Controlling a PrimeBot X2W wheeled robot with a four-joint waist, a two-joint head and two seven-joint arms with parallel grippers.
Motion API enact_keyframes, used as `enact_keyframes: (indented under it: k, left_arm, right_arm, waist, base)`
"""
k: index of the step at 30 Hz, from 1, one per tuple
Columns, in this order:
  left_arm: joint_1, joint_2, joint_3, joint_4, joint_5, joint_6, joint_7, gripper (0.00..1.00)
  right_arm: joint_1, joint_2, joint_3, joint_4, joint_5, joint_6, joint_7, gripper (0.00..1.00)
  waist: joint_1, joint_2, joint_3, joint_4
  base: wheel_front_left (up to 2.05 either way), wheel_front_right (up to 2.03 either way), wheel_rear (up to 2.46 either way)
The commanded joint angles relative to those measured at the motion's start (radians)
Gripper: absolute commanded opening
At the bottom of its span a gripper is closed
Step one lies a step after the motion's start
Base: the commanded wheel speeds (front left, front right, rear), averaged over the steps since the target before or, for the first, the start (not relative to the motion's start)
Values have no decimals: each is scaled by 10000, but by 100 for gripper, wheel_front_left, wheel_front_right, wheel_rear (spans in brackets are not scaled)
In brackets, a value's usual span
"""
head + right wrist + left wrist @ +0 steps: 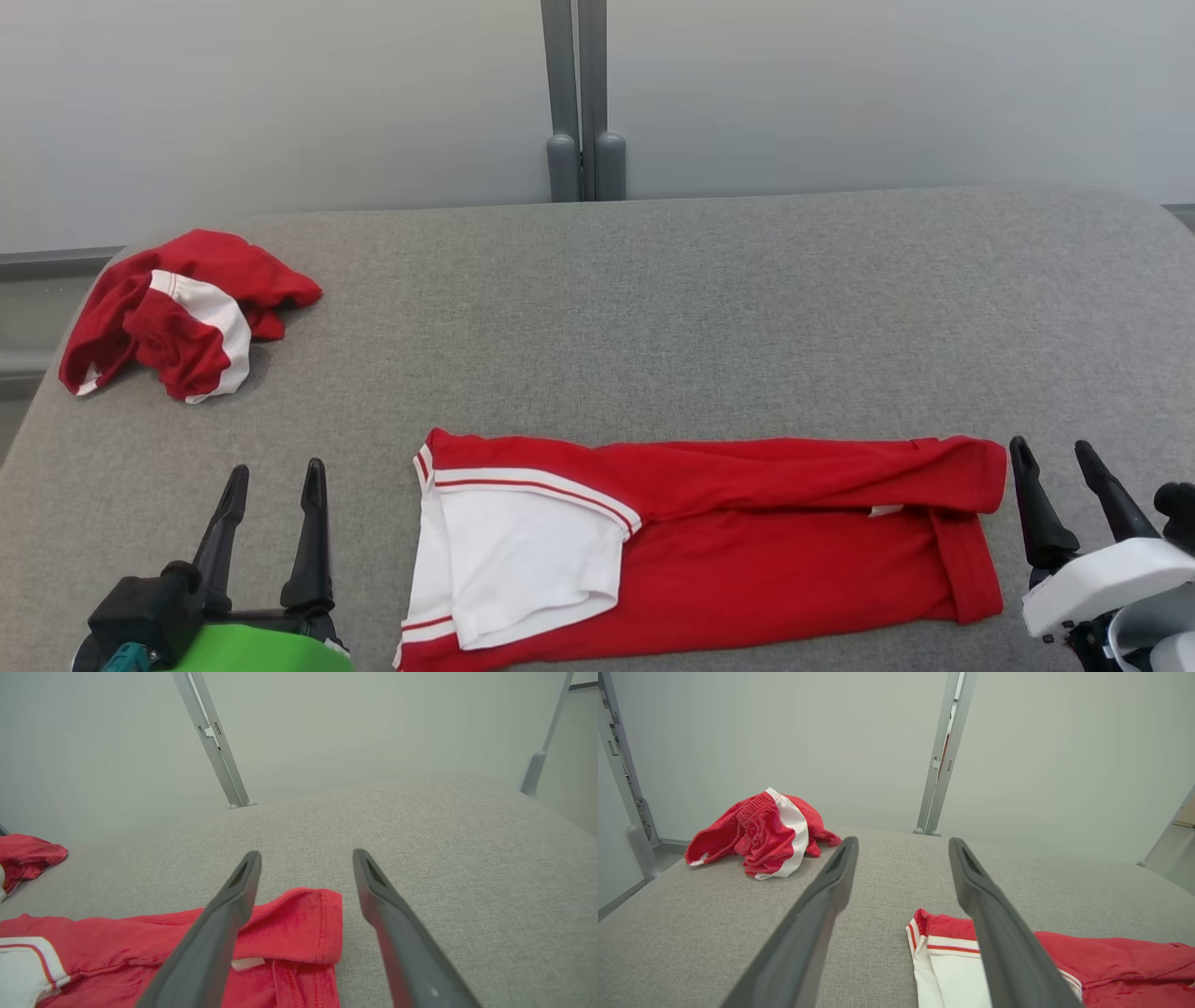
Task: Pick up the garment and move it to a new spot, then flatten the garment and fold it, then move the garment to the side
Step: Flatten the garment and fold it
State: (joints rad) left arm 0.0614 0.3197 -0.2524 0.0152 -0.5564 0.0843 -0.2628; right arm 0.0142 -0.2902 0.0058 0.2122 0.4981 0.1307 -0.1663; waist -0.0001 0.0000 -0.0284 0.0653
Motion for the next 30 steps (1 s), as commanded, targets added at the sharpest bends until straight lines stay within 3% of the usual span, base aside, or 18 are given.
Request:
enact_keyframes:
  k: [1, 9, 23, 30]
  left_arm:
    - [178, -127, 149, 108, 168, -171, -24, 100]
    - [-134, -561, 279, 582, 526, -765, -25, 100]
    - [-697, -789, 253, 1291, 919, -1244, -25, 100]
    - [-796, -875, 297, 1489, 1027, -1320, -27, 100]
  right_arm:
    - [-141, 14, -145, 219, -35, 1, 288, 100]
    - [-1230, -163, 146, 1962, 344, 2, 2311, 100]
    - [-2897, -140, 344, 5078, 1846, 2, 4957, 100]
    - [-2914, 331, 1009, 5229, 2797, 19, 5760, 100]
  waist:
    - [1, 0, 17, 16]
    - [1, 0, 184, 164]
    - [1, 0, 640, 793]
    - [1, 0, 652, 972]
  base:
    - [0, 0, 0]
    - [0, 0, 0]
    - [0, 0, 0]
    - [0, 0, 0]
